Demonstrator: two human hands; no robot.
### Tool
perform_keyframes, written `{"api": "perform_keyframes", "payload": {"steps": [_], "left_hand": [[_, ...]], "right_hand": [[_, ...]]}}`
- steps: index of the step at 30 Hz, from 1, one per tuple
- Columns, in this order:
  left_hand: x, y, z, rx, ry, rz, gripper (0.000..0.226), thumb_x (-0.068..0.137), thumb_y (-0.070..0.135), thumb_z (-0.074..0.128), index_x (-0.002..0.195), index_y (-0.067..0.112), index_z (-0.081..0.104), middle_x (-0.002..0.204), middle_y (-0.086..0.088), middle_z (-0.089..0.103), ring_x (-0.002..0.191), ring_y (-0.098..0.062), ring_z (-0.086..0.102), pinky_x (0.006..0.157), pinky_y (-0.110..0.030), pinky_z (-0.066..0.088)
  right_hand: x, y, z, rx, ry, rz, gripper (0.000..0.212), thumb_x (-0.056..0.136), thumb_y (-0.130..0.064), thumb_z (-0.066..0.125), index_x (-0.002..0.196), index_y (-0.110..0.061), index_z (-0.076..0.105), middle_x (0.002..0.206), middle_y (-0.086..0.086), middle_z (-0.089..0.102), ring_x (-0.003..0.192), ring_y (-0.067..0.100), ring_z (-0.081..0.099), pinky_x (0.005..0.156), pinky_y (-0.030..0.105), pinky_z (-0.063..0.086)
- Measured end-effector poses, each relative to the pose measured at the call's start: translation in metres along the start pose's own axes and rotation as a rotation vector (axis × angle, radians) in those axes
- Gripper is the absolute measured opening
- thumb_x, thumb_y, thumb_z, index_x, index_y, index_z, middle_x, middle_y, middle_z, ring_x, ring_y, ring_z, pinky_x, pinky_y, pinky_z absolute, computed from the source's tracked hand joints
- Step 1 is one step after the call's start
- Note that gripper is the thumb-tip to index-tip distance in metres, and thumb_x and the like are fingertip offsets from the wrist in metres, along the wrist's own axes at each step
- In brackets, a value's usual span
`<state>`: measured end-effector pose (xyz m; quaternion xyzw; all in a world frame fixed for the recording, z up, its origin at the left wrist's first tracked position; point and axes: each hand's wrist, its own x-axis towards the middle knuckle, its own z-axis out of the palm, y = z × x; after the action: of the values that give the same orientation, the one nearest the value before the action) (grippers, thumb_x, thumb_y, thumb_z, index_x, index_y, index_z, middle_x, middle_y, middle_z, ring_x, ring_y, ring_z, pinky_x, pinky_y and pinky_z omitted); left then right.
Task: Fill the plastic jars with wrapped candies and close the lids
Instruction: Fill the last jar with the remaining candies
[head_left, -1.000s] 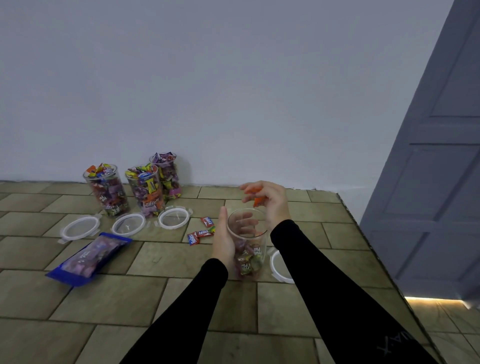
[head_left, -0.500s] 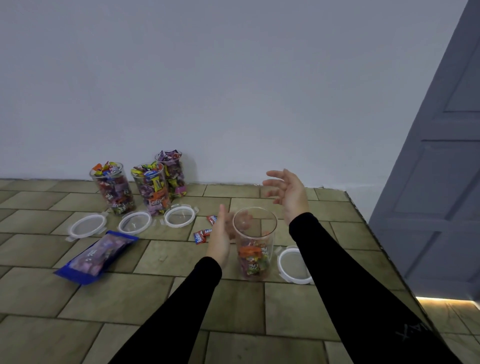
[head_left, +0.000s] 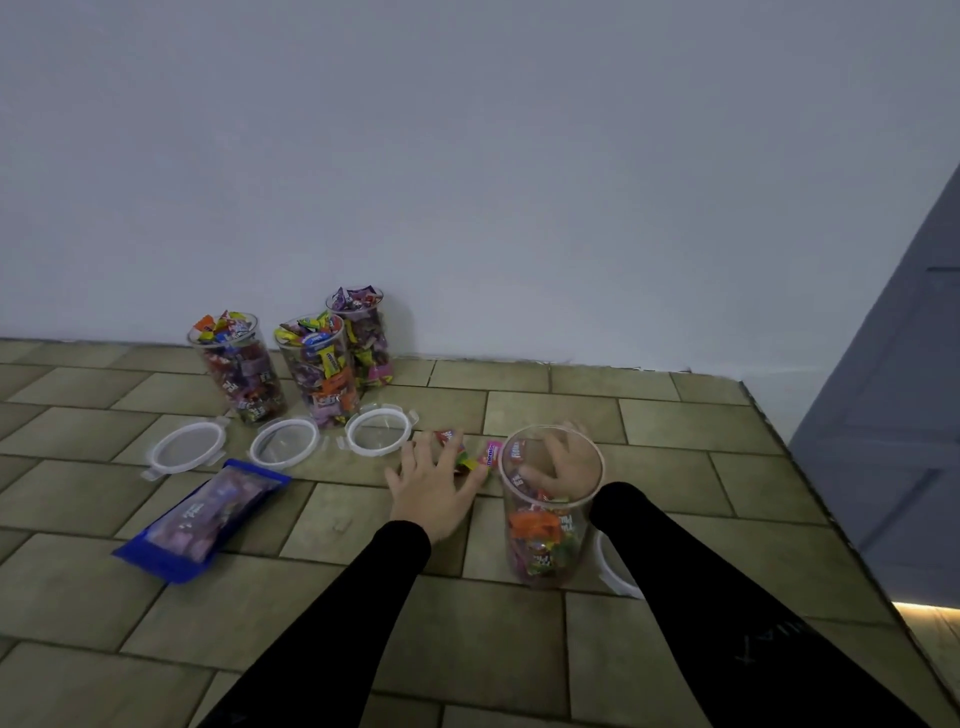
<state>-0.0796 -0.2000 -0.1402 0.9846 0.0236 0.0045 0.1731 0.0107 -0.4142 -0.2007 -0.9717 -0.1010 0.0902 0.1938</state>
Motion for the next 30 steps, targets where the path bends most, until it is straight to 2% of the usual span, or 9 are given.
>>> {"api": "perform_keyframes", "payload": {"steps": [2,5,7,9,14,19,22,25,30], "left_hand": [[0.007,-0.003,0.002,0.028,-0.035,0.022,0.066,0.094,0.066,0.027,0.152,0.038,0.014,0.161,-0.006,0.007,0.148,-0.028,0.002,0.115,-0.054,0.008],[0.019,-0.005,0.003,0.026,-0.084,0.030,0.068,0.093,0.066,0.029,0.152,0.038,0.013,0.161,-0.002,0.007,0.147,-0.027,0.002,0.116,-0.054,0.007],[0.025,-0.005,0.004,0.039,-0.092,0.031,0.068,0.093,0.066,0.030,0.152,0.037,0.014,0.161,0.000,0.008,0.147,-0.027,0.003,0.116,-0.051,0.006],[0.030,-0.004,0.005,0.043,-0.087,0.035,0.069,0.093,0.067,0.029,0.152,0.036,0.014,0.161,0.001,0.010,0.147,-0.027,0.005,0.116,-0.050,0.006],[0.045,-0.004,0.011,0.082,-0.074,0.052,0.063,0.095,0.062,0.031,0.150,0.032,0.024,0.157,-0.005,0.019,0.143,-0.029,0.015,0.114,-0.046,0.014],[0.054,-0.007,0.018,0.125,0.079,0.123,0.049,0.096,0.050,0.029,0.133,0.024,0.049,0.125,-0.010,0.045,0.116,-0.029,0.040,0.098,-0.037,0.031],[0.058,-0.007,0.020,0.129,0.127,0.157,0.045,0.094,0.046,0.033,0.118,0.017,0.057,0.110,-0.011,0.050,0.101,-0.030,0.048,0.090,-0.036,0.035],[0.057,-0.004,0.021,0.109,0.156,0.156,0.031,0.098,0.041,0.044,0.107,0.013,0.056,0.106,-0.011,0.053,0.098,-0.031,0.052,0.083,-0.036,0.035],[0.056,0.002,0.017,0.137,0.113,0.120,0.041,0.101,0.048,0.036,0.107,0.011,0.051,0.109,-0.010,0.058,0.103,-0.028,0.054,0.082,-0.033,0.037]], "right_hand": [[-0.020,-0.028,-0.020,-0.101,-0.040,-0.033,0.131,0.043,-0.103,0.004,0.150,-0.028,0.024,0.160,0.014,0.008,0.147,0.032,-0.004,0.115,0.061,0.004],[-0.032,-0.047,-0.032,-0.120,-0.070,-0.068,0.127,0.043,-0.098,0.009,0.152,-0.034,0.012,0.161,0.011,-0.008,0.146,0.032,-0.015,0.115,0.060,0.002],[-0.032,-0.053,-0.033,-0.161,-0.018,-0.123,0.101,0.065,-0.092,0.021,0.151,-0.039,0.012,0.161,0.006,-0.004,0.147,0.029,-0.013,0.115,0.061,0.003],[-0.025,-0.053,-0.030,-0.171,0.030,-0.175,0.075,0.086,-0.072,0.037,0.150,-0.041,0.015,0.161,0.002,-0.001,0.148,0.027,-0.010,0.114,0.060,0.002],[-0.013,-0.058,-0.023,-0.048,0.064,-0.276,0.044,0.100,-0.039,0.043,0.143,-0.037,0.037,0.160,-0.006,0.006,0.148,0.019,-0.003,0.115,0.054,0.008],[-0.010,-0.062,-0.022,-0.157,0.081,-0.275,0.036,0.101,-0.037,0.037,0.135,-0.029,0.048,0.145,-0.006,0.037,0.134,0.014,0.032,0.107,0.037,0.023],[-0.010,-0.062,-0.021,-0.180,0.135,-0.244,0.035,0.098,-0.038,0.043,0.129,-0.024,0.054,0.135,-0.001,0.045,0.124,0.019,0.040,0.100,0.035,0.032],[-0.008,-0.063,-0.019,-0.118,0.140,-0.217,0.031,0.095,-0.035,0.051,0.116,-0.013,0.060,0.119,0.005,0.051,0.111,0.022,0.045,0.095,0.034,0.036],[-0.011,-0.069,-0.020,-0.006,0.116,-0.160,0.029,0.099,-0.032,0.047,0.113,-0.006,0.052,0.116,0.011,0.053,0.108,0.026,0.049,0.085,0.028,0.033]]}}
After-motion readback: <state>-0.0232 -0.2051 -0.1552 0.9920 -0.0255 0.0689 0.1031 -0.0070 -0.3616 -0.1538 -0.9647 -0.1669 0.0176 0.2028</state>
